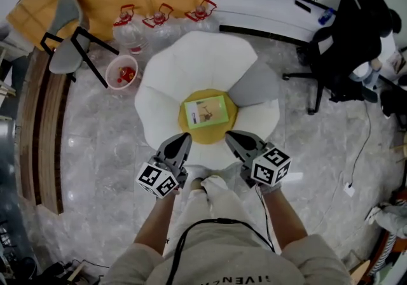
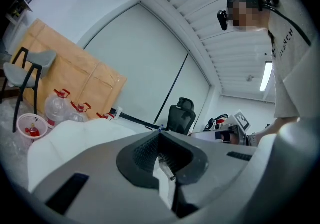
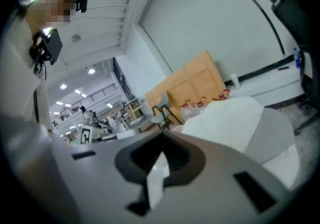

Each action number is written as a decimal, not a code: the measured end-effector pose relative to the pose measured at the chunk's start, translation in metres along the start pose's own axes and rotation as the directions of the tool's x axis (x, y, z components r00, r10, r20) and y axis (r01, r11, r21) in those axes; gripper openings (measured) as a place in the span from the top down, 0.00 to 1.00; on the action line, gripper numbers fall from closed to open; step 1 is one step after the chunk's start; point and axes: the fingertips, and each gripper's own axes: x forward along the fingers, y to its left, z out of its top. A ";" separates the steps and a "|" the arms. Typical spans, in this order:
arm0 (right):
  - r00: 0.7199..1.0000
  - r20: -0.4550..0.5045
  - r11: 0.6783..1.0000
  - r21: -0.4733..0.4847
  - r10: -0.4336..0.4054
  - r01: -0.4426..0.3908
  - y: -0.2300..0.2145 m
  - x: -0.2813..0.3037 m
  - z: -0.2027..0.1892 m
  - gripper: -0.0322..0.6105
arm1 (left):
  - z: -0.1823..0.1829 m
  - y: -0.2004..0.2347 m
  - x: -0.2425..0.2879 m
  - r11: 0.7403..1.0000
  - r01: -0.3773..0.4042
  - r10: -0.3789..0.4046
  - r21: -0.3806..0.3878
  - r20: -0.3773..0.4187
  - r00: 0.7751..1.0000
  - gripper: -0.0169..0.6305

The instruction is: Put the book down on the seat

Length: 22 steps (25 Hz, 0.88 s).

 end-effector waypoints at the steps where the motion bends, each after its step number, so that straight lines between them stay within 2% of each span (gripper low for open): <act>1: 1.000 -0.003 1.000 -0.001 0.005 -0.005 0.004 -0.002 0.001 0.93 | 0.003 -0.002 -0.003 1.000 0.000 0.000 -0.005 0.003 1.000 0.94; 6: 0.999 -0.029 1.000 0.004 0.024 -0.024 0.028 -0.009 0.000 0.93 | 0.013 -0.016 -0.014 0.999 0.015 -0.015 -0.032 0.005 1.000 0.94; 14: 1.000 0.010 1.000 -0.008 0.010 -0.010 0.051 -0.022 0.022 0.93 | 0.044 -0.037 -0.025 0.997 0.031 -0.029 -0.065 0.038 0.999 0.94; 22: 0.999 0.039 0.999 -0.032 0.016 -0.015 0.069 -0.032 0.053 0.93 | 0.076 -0.045 -0.034 0.998 0.043 -0.041 -0.042 0.058 0.998 0.94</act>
